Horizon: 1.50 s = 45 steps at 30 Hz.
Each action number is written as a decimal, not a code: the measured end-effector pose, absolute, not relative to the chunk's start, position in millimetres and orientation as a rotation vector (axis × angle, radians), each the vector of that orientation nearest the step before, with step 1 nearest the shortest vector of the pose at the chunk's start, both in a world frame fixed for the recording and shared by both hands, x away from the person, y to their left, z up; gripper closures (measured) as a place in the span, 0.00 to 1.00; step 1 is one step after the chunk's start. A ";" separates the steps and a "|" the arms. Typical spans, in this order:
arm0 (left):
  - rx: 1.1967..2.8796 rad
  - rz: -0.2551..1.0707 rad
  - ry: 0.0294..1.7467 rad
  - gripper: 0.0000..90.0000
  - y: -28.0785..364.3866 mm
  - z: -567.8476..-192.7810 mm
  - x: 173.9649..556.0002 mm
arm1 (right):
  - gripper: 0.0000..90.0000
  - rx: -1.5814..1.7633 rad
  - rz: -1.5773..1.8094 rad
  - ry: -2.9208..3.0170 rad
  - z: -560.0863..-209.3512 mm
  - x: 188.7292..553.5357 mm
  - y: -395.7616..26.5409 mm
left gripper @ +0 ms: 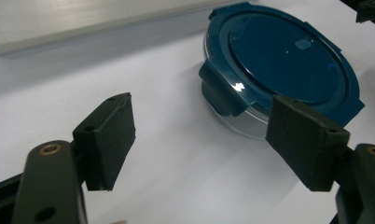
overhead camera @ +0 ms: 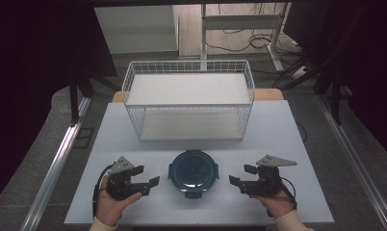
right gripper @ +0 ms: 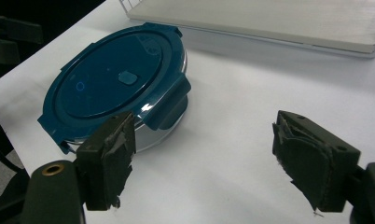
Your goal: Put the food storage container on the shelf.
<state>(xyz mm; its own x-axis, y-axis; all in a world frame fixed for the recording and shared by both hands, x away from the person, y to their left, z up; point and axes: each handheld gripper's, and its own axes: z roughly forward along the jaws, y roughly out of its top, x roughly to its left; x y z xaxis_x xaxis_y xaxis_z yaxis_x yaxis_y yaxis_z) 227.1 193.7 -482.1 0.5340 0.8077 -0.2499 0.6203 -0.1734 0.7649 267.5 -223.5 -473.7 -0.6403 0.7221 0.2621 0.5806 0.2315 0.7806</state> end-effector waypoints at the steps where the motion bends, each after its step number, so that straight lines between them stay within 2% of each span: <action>1: 1.881 0.260 1.185 0.24 192.3 -482.5 227.5 | 0.23 1.252 1.374 2.343 -473.8 267.6 -223.0; 4: 1.864 0.251 1.220 0.20 191.0 -482.5 229.6 | 0.22 1.266 1.385 2.348 -473.9 268.6 -219.9; 15: 1.826 0.111 1.209 0.19 184.2 -480.6 244.8 | 0.18 1.312 1.412 2.365 -469.1 273.8 -212.6; 26: 1.772 -0.036 1.214 0.18 171.9 -476.2 272.9 | 0.13 1.360 1.434 2.409 -464.5 295.6 -194.5; 45: 1.721 -0.242 1.261 0.16 169.7 -503.4 281.7 | 0.11 1.482 1.435 2.530 -488.3 308.7 -167.7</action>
